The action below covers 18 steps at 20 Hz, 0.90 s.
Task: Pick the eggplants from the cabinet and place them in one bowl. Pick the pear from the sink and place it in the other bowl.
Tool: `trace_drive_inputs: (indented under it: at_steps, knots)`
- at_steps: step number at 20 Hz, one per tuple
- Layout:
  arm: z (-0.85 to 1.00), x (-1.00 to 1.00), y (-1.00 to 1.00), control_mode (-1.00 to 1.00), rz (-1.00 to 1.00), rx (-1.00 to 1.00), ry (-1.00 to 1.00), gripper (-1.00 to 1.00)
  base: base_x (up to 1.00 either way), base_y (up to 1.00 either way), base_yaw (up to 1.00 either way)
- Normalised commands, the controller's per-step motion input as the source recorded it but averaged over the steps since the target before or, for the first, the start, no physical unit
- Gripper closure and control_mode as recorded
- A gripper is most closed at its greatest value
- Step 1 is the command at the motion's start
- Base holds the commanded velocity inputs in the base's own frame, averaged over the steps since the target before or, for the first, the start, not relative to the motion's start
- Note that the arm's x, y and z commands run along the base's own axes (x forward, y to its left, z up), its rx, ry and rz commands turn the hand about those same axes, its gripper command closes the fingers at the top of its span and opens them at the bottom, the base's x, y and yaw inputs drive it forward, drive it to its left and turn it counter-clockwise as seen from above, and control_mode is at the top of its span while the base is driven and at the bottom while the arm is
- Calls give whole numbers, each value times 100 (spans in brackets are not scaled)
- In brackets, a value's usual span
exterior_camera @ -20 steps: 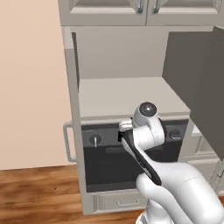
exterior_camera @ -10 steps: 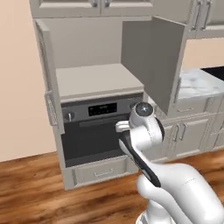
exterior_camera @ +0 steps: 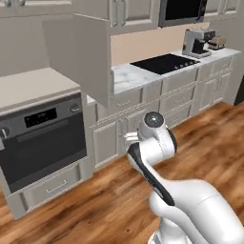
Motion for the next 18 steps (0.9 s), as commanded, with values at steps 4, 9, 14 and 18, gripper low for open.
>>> trace_drive_inputs:
  at_steps: [4, 9, 14, 18]
  knots:
    - [0, 0, 0, 100, 0, 0, 0, 100, -39, 0, -63]
    - [0, 0, 0, 100, 0, 0, 0, 100, -35, -3, -65]
    - [0, 0, 0, 100, 0, 0, 0, 100, -32, -5, -68]
    - [0, 0, 0, 100, 0, 0, 0, 100, -28, -4, -69]
